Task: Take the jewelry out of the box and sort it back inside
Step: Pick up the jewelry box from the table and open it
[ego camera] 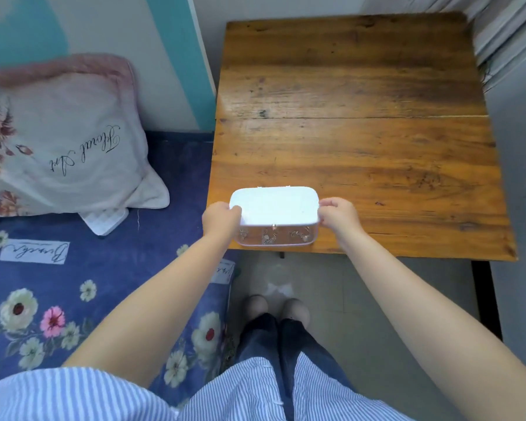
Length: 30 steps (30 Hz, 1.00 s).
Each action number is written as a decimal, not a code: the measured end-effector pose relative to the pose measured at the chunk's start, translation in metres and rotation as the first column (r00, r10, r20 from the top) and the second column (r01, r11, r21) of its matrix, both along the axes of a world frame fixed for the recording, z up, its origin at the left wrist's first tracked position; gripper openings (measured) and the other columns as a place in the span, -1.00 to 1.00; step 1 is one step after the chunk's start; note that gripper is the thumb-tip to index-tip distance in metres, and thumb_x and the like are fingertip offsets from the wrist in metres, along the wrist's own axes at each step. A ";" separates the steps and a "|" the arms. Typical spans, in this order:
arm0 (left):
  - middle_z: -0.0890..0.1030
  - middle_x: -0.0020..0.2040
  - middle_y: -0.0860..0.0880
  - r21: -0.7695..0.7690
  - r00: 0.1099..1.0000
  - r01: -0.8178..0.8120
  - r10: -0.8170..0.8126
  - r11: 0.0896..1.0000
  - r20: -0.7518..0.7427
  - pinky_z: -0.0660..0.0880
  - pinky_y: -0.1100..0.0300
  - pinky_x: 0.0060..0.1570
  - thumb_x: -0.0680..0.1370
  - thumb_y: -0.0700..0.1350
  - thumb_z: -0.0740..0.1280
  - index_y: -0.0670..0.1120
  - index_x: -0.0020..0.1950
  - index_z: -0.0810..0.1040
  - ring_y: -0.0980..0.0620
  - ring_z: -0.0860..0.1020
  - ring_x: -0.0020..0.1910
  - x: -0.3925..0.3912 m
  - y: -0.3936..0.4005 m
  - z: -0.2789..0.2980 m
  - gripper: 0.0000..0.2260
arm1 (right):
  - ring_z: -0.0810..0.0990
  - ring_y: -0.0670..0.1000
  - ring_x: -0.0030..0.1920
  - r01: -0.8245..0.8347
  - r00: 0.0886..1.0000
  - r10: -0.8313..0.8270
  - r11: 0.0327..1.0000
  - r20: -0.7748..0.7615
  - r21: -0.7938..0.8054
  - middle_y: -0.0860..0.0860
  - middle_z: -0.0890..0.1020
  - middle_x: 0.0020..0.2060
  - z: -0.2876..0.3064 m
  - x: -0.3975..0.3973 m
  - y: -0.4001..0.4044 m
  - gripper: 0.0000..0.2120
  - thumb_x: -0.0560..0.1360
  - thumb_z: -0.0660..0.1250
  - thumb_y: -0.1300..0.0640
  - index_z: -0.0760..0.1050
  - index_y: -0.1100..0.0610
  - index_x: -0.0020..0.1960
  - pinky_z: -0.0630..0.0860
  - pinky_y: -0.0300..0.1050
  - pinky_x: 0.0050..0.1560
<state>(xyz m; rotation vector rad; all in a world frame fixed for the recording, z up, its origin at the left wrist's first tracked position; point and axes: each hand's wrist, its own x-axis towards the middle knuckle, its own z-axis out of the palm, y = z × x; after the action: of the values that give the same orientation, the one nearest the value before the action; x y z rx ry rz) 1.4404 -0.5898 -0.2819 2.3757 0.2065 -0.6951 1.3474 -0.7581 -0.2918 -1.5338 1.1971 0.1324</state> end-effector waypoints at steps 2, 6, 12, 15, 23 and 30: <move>0.18 -0.46 -0.01 -0.152 0.982 0.006 0.023 0.988 0.186 0.05 0.18 -0.45 0.51 -0.23 0.13 -0.06 -0.51 0.17 0.04 0.12 -0.45 0.007 0.000 0.006 -0.61 | 0.52 0.03 -0.19 0.012 0.985 -0.015 1.000 0.170 0.022 0.06 0.57 -0.25 0.010 0.012 -0.011 -0.76 0.46 0.19 0.35 0.54 0.29 0.07 0.46 -0.01 -0.01; 0.57 -0.07 -0.17 -0.129 0.914 0.234 -0.173 0.964 0.368 0.41 0.06 -0.06 0.60 -0.17 0.12 -0.25 0.06 0.52 -0.11 0.48 -0.06 0.039 -0.017 0.006 -0.77 | 0.45 0.13 -0.03 -0.181 0.959 0.237 0.933 0.155 -0.311 0.15 0.49 -0.07 0.006 0.051 -0.025 -0.68 0.49 0.19 0.25 0.45 0.16 0.24 0.39 -0.05 0.06; 0.50 0.18 -0.25 0.342 0.696 0.625 -0.699 0.702 0.163 0.41 0.01 0.07 0.54 -0.25 0.17 -0.31 0.12 0.45 -0.19 0.44 0.18 0.071 -0.022 -0.043 -0.79 | 0.42 0.27 0.17 -0.545 0.839 0.499 0.766 -0.219 -0.342 0.33 0.51 0.07 -0.029 0.089 -0.031 -0.78 0.49 0.19 0.30 0.45 0.37 0.08 0.41 -0.12 0.03; 0.62 0.02 -0.23 0.511 0.384 0.743 -0.901 0.431 0.203 0.53 0.06 -0.13 0.35 -0.27 0.42 -0.28 -0.06 0.60 -0.17 0.56 0.02 0.048 -0.004 -0.048 -0.81 | 0.41 0.27 0.18 -0.625 0.778 0.549 0.626 -0.306 -0.466 0.31 0.48 0.13 -0.039 0.069 -0.019 -0.79 0.45 0.19 0.34 0.48 0.41 0.04 0.41 -0.03 0.12; 0.49 0.15 -0.15 0.555 0.401 0.809 -0.872 0.193 -0.281 0.45 0.10 -0.09 0.54 -0.26 0.25 -0.19 0.15 0.54 -0.14 0.49 0.13 0.008 0.002 -0.064 -0.79 | 0.53 0.18 0.06 -0.849 0.344 0.770 0.011 -0.538 -0.528 0.18 0.58 0.02 -0.050 0.040 0.031 -0.75 0.49 0.25 0.20 0.49 0.19 0.16 0.43 0.02 0.01; 0.59 0.16 -0.08 0.507 0.354 0.849 -0.871 0.147 -0.340 0.51 0.14 0.00 0.50 -0.38 0.22 -0.16 0.12 0.55 -0.11 0.55 0.14 0.004 -0.020 -0.073 -0.74 | 0.53 0.16 0.08 -0.879 0.371 0.774 0.115 -0.513 -0.463 0.18 0.57 0.03 -0.058 0.043 0.028 -0.79 0.55 0.13 0.22 0.50 0.24 0.07 0.46 0.00 -0.03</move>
<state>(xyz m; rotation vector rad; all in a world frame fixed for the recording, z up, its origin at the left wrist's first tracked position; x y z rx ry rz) 1.4449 -0.6097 -0.3550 3.0240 -1.3520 -1.2372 1.3900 -0.7301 -0.3499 -2.8404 0.2249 0.6317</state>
